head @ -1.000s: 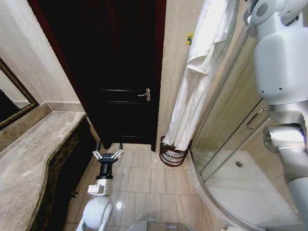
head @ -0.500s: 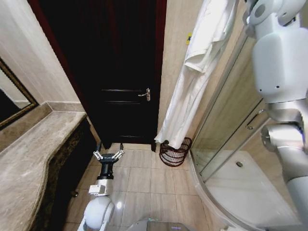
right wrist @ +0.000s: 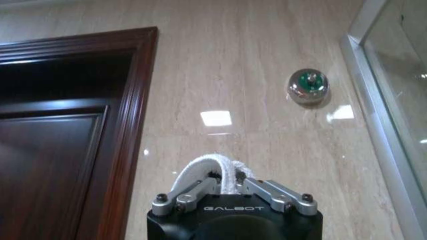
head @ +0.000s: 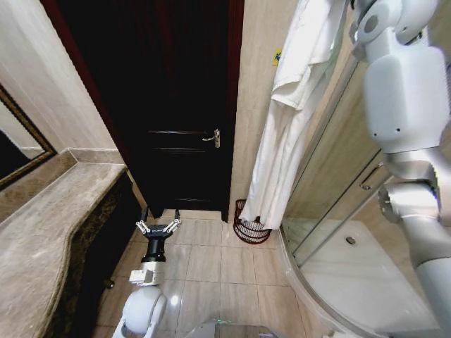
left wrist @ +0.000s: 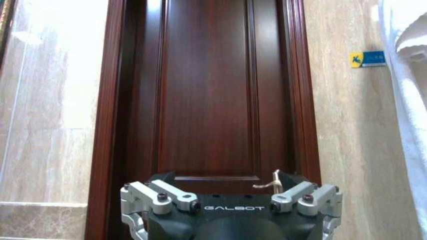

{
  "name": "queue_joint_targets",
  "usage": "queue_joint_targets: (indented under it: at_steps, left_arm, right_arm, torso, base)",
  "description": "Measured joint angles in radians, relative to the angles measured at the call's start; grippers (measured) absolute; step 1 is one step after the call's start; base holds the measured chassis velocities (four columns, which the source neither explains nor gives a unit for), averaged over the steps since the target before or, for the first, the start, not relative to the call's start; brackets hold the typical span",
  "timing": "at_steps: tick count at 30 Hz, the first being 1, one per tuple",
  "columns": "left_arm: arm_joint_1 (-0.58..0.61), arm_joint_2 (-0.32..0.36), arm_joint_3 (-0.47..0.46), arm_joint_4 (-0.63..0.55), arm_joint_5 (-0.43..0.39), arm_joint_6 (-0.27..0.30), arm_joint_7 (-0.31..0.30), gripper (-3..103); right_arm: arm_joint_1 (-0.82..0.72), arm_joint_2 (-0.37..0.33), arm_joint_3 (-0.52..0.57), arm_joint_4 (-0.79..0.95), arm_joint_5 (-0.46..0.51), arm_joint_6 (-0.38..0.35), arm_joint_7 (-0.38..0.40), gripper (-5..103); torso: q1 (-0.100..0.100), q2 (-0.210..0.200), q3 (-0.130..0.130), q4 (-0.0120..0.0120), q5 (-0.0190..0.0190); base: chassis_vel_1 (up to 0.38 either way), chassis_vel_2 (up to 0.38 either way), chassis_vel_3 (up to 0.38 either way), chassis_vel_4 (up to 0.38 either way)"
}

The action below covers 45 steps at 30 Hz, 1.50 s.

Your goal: Discard the used towel into the hamper.

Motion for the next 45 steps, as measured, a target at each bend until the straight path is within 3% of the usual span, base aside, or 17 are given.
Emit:
queue_joint_targets:
  at_steps: [29,45]
  left_arm:
    - [0.013,-0.003,-0.004,-0.02,0.003,-0.006,-0.003,100]
    - [0.012,-0.004,-0.003,-0.01,0.005,-0.011,-0.004,100]
  right_arm:
    - [0.024,-0.023,-0.018,0.008,0.033,-0.015,0.005,4]
    - [-0.261,-0.102,0.058,0.189,0.023,-0.037,0.018,4]
  torso:
    - [0.0,0.0,0.0,-0.0001,-0.0004]
    - [0.0,0.0,0.0,-0.0001,0.0002]
  base:
    - [-0.042,0.043,0.044,-0.039]
    - [0.0,0.0,0.0,0.0]
